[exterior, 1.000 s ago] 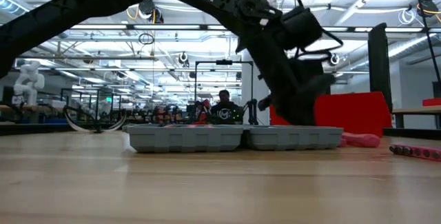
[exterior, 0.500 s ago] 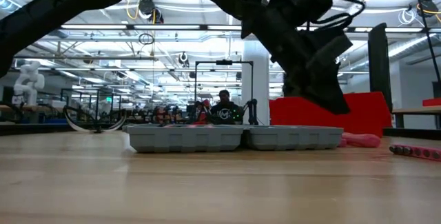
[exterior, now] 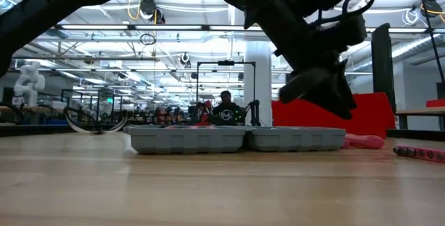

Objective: Prefit tool cases
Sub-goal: Put the hammer into the toolbox

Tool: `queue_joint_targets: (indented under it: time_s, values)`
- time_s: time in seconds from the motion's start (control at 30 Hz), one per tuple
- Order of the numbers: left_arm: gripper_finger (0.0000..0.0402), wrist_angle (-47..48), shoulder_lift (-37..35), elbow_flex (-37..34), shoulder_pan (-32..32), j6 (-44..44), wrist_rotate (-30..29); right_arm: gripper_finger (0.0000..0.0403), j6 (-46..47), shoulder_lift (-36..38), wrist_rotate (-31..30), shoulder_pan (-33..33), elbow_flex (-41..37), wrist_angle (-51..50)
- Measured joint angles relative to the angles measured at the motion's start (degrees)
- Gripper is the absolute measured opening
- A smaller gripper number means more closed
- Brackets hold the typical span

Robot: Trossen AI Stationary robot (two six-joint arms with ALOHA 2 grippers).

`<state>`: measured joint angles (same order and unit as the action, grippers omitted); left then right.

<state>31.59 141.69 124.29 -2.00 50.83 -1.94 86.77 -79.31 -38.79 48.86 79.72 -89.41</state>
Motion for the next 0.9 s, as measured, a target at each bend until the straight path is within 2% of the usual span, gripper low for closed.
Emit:
queue_joint_targets:
  time_s: [0.13,0.27,0.53,0.9]
  values:
    - [0.0146,2.0,0.0,0.0,0.7,17.6,1.4,0.0102,2.1,0.0,0.3,0.0,0.0,0.0]
    - [0.0146,1.7,0.0,0.0,2.3,28.2,6.3,0.0116,3.0,0.0,2.5,0.0,0.0,-0.1]
    - [0.0136,0.3,0.9,0.1,3.4,32.2,9.1,0.0126,7.7,0.0,3.6,0.0,0.0,0.0]
    - [0.0129,-0.7,2.7,0.1,4.0,34.1,10.8,0.0126,13.3,0.0,9.2,0.0,0.0,1.0]
